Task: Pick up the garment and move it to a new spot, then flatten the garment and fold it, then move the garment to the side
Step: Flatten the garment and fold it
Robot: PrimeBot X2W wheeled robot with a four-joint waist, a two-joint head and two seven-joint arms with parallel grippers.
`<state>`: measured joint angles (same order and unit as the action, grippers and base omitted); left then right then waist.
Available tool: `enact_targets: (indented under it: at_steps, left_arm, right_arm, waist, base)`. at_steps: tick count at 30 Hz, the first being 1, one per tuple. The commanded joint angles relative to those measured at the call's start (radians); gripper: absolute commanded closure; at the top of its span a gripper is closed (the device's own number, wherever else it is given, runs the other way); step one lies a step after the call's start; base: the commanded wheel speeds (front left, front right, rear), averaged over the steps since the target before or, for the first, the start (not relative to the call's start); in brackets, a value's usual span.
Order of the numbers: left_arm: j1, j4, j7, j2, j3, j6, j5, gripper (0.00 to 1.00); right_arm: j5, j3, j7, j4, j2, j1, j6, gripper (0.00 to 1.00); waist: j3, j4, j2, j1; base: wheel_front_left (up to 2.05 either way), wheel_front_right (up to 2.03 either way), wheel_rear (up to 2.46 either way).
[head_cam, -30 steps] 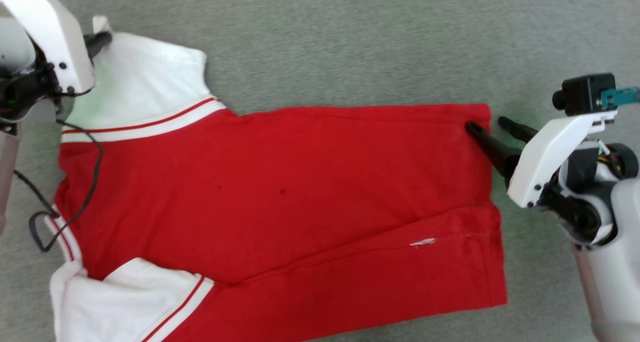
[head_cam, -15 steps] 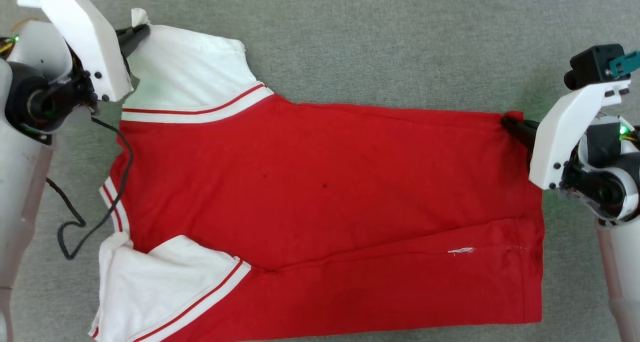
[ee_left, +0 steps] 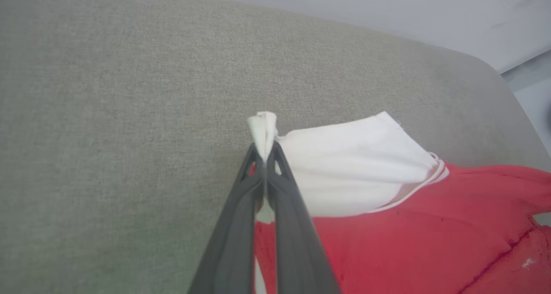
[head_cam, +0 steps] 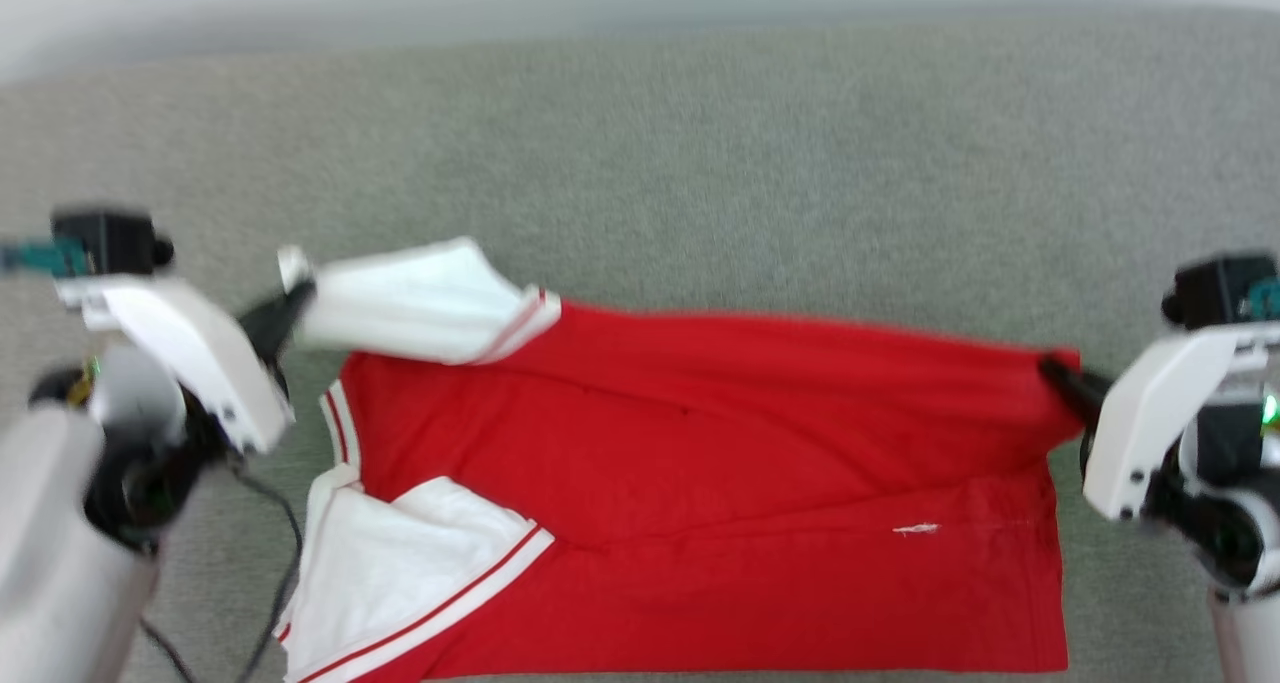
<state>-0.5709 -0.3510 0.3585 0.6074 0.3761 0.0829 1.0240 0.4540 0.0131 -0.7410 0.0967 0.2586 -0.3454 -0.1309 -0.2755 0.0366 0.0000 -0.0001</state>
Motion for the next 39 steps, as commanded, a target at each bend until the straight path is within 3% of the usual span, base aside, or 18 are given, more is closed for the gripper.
enact_targets:
  at_steps: [1,13,14,15,16,17,24,29,34,39]
  left_arm:
    - [0.060,0.019,-0.015,0.001,-0.004,-0.012,0.006,1.00]
    - [0.540,0.191,-0.099,-0.027,-0.017,-0.131,0.094,1.00]
    - [0.563,0.197,-0.100,-0.033,-0.013,-0.138,0.098,1.00]
    - [0.579,0.199,-0.102,-0.039,-0.007,-0.143,0.098,0.80]
    - [0.589,0.201,-0.103,-0.043,-0.002,-0.146,0.096,0.04]
    - [0.597,0.198,-0.103,-0.048,0.010,-0.148,0.087,0.00]
    - [0.596,0.178,-0.221,-0.106,0.020,-0.160,0.029,0.00]
    - [0.581,0.224,-0.361,-0.117,0.009,-0.211,-0.076,0.00]
    - [0.560,0.283,-0.479,-0.131,0.002,-0.260,-0.166,0.00]
    - [0.534,0.325,-0.575,-0.150,-0.001,-0.289,-0.249,0.00]
  right_arm:
    - [0.005,0.008,-0.005,0.005,-0.005,0.044,0.000,1.00]
    - [0.050,0.101,0.064,0.050,-0.036,0.302,0.001,1.00]
    - [0.047,0.104,0.073,0.053,-0.038,0.317,0.001,0.96]
    - [0.047,0.105,0.081,0.056,-0.042,0.329,0.001,0.57]
    - [0.048,0.102,0.089,0.059,-0.047,0.338,0.001,0.00]
    - [0.051,0.098,0.098,0.063,-0.050,0.350,0.001,0.00]
    - [0.051,0.052,0.186,0.025,-0.050,0.397,0.000,0.00]
    - [0.049,0.057,0.226,-0.071,-0.032,0.405,0.000,0.00]
    - [0.054,0.107,0.153,-0.121,-0.003,0.382,0.000,0.00]
    - [0.060,0.149,0.011,-0.105,0.023,0.374,0.000,0.00]
  waist:
    - [0.075,-0.027,0.0000,0.0001]
    - [0.189,-0.053,0.0000,0.0001]
    - [0.191,-0.054,0.0000,0.0001]
    - [0.192,-0.055,0.0000,0.0001]
    - [0.194,-0.056,0.0000,0.0001]
    - [0.196,-0.056,0.0000,0.0001]
    - [0.221,-0.043,0.0000,0.0001]
    - [0.244,-0.022,0.0000,0.0001]
    - [0.260,-0.016,0.0000,0.0001]
    - [0.266,-0.039,0.0000,0.0001]
  base:
    - [0.00,0.00,0.00]
    - [0.00,0.00,0.00]
    - [0.00,0.00,0.00]
    - [0.00,0.00,0.00]
    - [0.00,0.00,0.00]
    - [0.00,0.00,0.00]
    - [0.00,0.00,0.00]
    - [0.00,0.00,0.00]
    - [0.00,0.00,0.00]
    - [0.00,0.00,0.00]
